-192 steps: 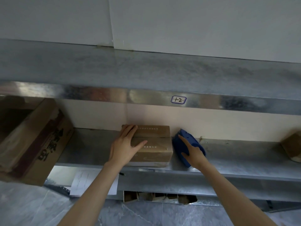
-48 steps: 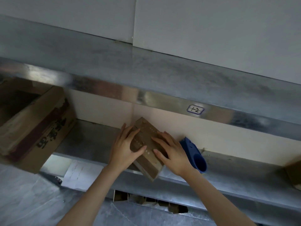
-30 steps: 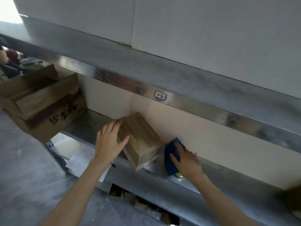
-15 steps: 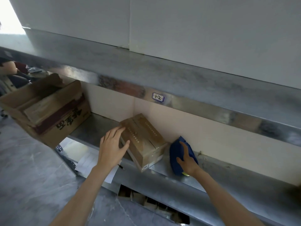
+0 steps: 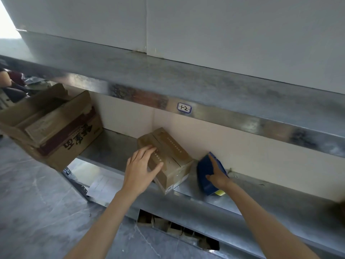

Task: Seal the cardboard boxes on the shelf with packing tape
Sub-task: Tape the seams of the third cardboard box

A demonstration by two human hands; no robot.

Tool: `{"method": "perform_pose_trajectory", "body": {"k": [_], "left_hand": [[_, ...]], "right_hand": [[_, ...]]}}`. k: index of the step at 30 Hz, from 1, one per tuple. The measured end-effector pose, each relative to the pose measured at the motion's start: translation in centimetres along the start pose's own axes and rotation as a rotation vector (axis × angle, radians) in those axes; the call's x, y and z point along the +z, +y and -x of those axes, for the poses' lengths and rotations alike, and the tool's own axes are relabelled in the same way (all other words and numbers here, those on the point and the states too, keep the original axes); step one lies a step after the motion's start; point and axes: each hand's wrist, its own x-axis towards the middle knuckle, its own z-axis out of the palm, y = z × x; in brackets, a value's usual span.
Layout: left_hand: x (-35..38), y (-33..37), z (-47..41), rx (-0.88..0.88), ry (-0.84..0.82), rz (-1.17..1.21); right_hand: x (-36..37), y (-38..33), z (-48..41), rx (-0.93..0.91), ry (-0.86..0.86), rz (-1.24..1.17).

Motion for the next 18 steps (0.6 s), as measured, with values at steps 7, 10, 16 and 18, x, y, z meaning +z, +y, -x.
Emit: {"method": "perform_pose_trajectory", "body": {"k": [7, 10, 16, 18], "left_hand": [[1.8, 1.4, 1.7, 0.044, -0.095, -0.117], [1.7, 0.7, 1.6, 0.049, -0.098, -0.081], [0.8, -0.7, 1.7, 0.066, -0.155, 0.005], [0.5, -0.7, 1.9, 0.057, -0.155, 0.071]], "right_hand": [[-1.2, -1.4, 3.3, -0.126, 0.083, 0.182], [-1.9, -2.8, 5.1, -0.179, 0.019, 0.270], [-1.2, -6.1, 7.7, -0.293, -0.006, 0.386], [-0.9, -7.3, 8.8, -0.323, 0.108, 0.405]]}}
